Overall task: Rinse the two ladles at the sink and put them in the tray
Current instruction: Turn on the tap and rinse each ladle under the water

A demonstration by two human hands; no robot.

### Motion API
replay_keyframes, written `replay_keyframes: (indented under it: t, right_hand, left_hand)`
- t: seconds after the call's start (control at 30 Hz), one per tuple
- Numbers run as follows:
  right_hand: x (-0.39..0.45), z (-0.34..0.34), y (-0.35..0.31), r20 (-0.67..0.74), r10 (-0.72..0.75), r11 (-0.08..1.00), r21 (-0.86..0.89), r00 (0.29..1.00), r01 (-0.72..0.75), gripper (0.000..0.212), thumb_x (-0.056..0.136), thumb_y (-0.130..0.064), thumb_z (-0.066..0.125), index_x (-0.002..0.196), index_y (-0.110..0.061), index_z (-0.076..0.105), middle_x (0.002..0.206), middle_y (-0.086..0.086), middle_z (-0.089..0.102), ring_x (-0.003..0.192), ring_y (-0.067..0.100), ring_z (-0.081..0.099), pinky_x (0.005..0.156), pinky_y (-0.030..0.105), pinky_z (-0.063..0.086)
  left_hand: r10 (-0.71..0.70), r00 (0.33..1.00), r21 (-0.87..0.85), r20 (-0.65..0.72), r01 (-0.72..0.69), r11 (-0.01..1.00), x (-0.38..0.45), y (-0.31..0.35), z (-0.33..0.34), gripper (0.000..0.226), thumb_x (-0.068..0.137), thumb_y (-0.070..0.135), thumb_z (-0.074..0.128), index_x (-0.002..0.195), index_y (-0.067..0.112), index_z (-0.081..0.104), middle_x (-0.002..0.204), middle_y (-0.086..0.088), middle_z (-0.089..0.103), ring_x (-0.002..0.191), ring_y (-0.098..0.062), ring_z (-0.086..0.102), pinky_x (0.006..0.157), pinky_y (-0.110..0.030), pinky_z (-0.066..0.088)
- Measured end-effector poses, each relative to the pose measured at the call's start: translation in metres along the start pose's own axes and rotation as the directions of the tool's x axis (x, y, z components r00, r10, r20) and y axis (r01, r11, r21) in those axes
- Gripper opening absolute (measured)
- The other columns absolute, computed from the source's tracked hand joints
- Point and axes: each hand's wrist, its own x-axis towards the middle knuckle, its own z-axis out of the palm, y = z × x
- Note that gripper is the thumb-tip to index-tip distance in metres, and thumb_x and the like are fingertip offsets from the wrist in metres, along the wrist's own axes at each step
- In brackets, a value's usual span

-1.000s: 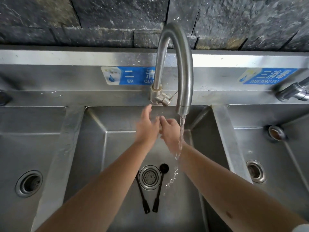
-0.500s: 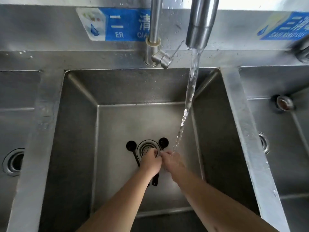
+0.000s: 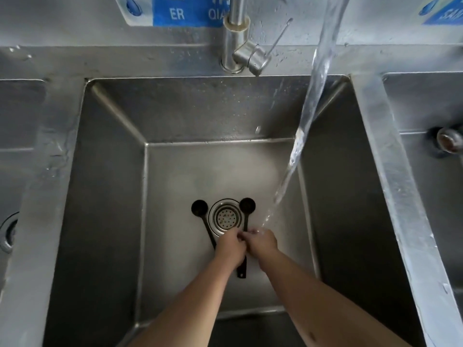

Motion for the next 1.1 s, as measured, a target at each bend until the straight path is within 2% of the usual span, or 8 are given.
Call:
replay_keyframes:
  t: [0.23, 0.43, 0.5, 0.57, 0.73, 0.83, 1.0, 1.1]
  right_hand:
    - [-0.069, -0.03, -0.012, 0.103, -0.007, 0.969, 0.248, 0.995, -0.019, 0.015, 0.09, -0.007, 0.063, 0.084, -0.002, 0.075, 0.073, 0.021, 0.068, 0.064, 0.026, 0.061, 0.06, 0.037, 0.048]
    - [-0.129, -0.049, -0.026, 0.131, 0.023, 0.924, 0.375, 0.991, -0.071, 0.013, 0.093, -0.011, 0.064, 0.088, -0.007, 0.075, 0.052, 0.0, 0.059, 0.044, 0.011, 0.048, 0.043, 0.025, 0.038]
    - [-0.142, -0.056, -0.029, 0.162, 0.051, 0.88, 0.459, 0.986, -0.121, 0.01, 0.092, -0.007, 0.065, 0.09, -0.001, 0.073, 0.054, 0.004, 0.056, 0.043, 0.012, 0.046, 0.042, 0.025, 0.038]
    - [-0.153, -0.063, -0.031, 0.175, 0.05, 0.853, 0.505, 0.983, -0.133, 0.009, 0.091, -0.004, 0.065, 0.089, -0.001, 0.073, 0.054, 0.004, 0.054, 0.041, 0.012, 0.044, 0.042, 0.025, 0.037]
    - [-0.176, -0.078, -0.028, 0.16, 0.045, 0.839, 0.53, 0.986, -0.124, 0.01, 0.088, -0.007, 0.069, 0.082, -0.006, 0.077, 0.052, 0.002, 0.057, 0.042, 0.01, 0.047, 0.042, 0.024, 0.039]
    - [-0.186, -0.086, -0.025, 0.157, 0.029, 0.85, 0.515, 0.987, -0.107, 0.01, 0.088, -0.007, 0.068, 0.084, -0.004, 0.076, 0.053, 0.002, 0.056, 0.041, 0.01, 0.046, 0.04, 0.023, 0.036]
    - [-0.201, -0.098, -0.026, 0.163, -0.011, 0.889, 0.454, 0.987, -0.065, 0.013, 0.089, -0.012, 0.067, 0.081, -0.008, 0.076, 0.051, -0.001, 0.055, 0.042, 0.009, 0.044, 0.041, 0.022, 0.035]
    - [-0.207, -0.103, -0.03, 0.159, -0.053, 0.91, 0.415, 0.986, -0.018, 0.013, 0.09, -0.009, 0.063, 0.082, -0.006, 0.073, 0.055, 0.003, 0.062, 0.047, 0.012, 0.052, 0.046, 0.024, 0.04]
  left_hand:
    - [0.0, 1.0, -0.12, -0.025, -0.003, 0.993, -0.036, 0.02, -0.025, 0.019, 0.093, 0.023, 0.052, 0.085, 0.012, 0.065, 0.076, 0.0, 0.062, 0.078, -0.021, 0.059, 0.057, -0.028, 0.036]
    - [0.053, 0.997, -0.221, -0.063, -0.065, 0.973, -0.064, 0.057, -0.047, 0.028, 0.091, 0.025, 0.056, 0.117, 0.019, 0.06, 0.095, 0.009, 0.063, 0.087, -0.01, 0.058, 0.067, -0.025, 0.037]
    - [0.093, 0.993, -0.288, -0.066, -0.108, 0.951, -0.073, 0.068, -0.051, 0.045, 0.085, 0.02, 0.059, 0.13, 0.021, 0.055, 0.111, 0.007, 0.065, 0.1, -0.011, 0.059, 0.083, -0.025, 0.042]
    - [0.085, 0.996, -0.423, -0.013, -0.082, 0.902, -0.081, 0.076, -0.053, 0.056, 0.08, 0.015, 0.06, 0.135, 0.024, 0.052, 0.118, -0.005, 0.068, 0.104, -0.019, 0.065, 0.096, -0.038, 0.048]
    - [0.073, 0.993, -0.658, 0.088, 0.003, 0.753, -0.098, 0.09, -0.05, 0.045, 0.08, -0.011, 0.057, 0.115, 0.018, 0.059, 0.101, -0.013, 0.069, 0.076, -0.024, 0.073, 0.071, -0.032, 0.055]
    - [0.047, 0.99, -0.671, 0.131, 0.054, 0.74, -0.107, 0.095, -0.048, 0.044, 0.081, -0.012, 0.052, 0.124, 0.001, 0.056, 0.096, -0.019, 0.065, 0.07, -0.024, 0.066, 0.07, -0.035, 0.051]
    - [-0.05, 0.99, -0.695, 0.134, 0.129, 0.707, -0.12, 0.102, -0.047, 0.021, 0.09, -0.004, 0.051, 0.104, 0.005, 0.064, 0.08, -0.014, 0.067, 0.056, -0.016, 0.063, 0.048, -0.026, 0.043]
    - [-0.092, 0.99, -0.693, 0.103, 0.138, 0.708, -0.116, 0.107, -0.046, 0.014, 0.091, -0.005, 0.052, 0.092, 0.005, 0.062, 0.072, -0.015, 0.068, 0.054, -0.019, 0.063, 0.049, -0.03, 0.04]
